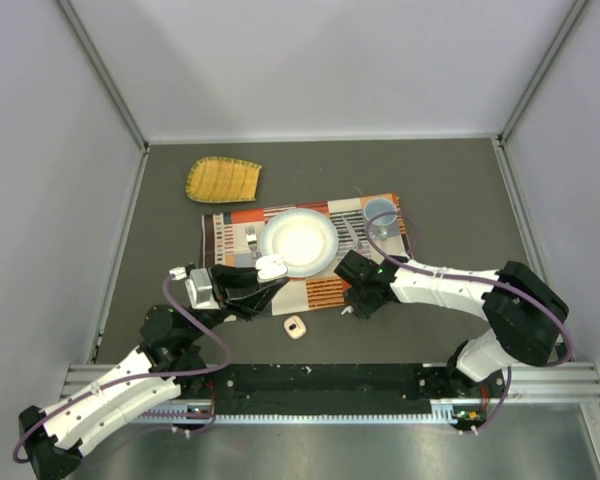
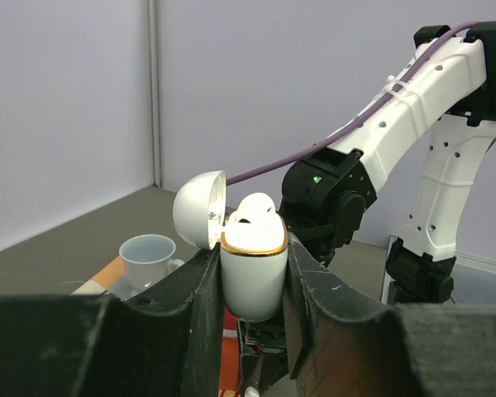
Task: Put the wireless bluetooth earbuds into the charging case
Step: Pick up the left earbud from the center of the board.
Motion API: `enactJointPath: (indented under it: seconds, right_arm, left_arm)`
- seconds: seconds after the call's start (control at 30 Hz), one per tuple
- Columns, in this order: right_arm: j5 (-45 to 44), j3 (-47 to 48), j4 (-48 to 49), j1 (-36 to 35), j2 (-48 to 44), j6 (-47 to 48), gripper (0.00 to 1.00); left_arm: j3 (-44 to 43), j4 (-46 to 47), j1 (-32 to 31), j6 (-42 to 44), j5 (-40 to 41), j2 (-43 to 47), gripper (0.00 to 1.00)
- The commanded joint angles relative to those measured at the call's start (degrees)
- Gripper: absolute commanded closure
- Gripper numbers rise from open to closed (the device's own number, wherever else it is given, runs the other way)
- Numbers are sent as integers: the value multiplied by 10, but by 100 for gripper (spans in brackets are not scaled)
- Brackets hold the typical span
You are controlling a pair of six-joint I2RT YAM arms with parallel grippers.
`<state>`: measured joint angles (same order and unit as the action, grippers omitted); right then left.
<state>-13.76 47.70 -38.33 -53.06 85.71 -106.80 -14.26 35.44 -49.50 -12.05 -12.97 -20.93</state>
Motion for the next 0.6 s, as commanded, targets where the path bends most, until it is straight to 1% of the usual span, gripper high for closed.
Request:
enactJointPath:
  seconds: [0.0,0.37,0.57]
  right_arm:
    - [-6,3,4,7,10,-9,68]
    - [-26,-9,4,7,10,-20,69]
    - [-21,-20,4,7,9,-24,73]
  left_arm:
    - [-7,16,0,0,4,-2,100]
    - [-6,13,1,1,5,-2,100]
    - [-4,16,0,-2,7,-2,100]
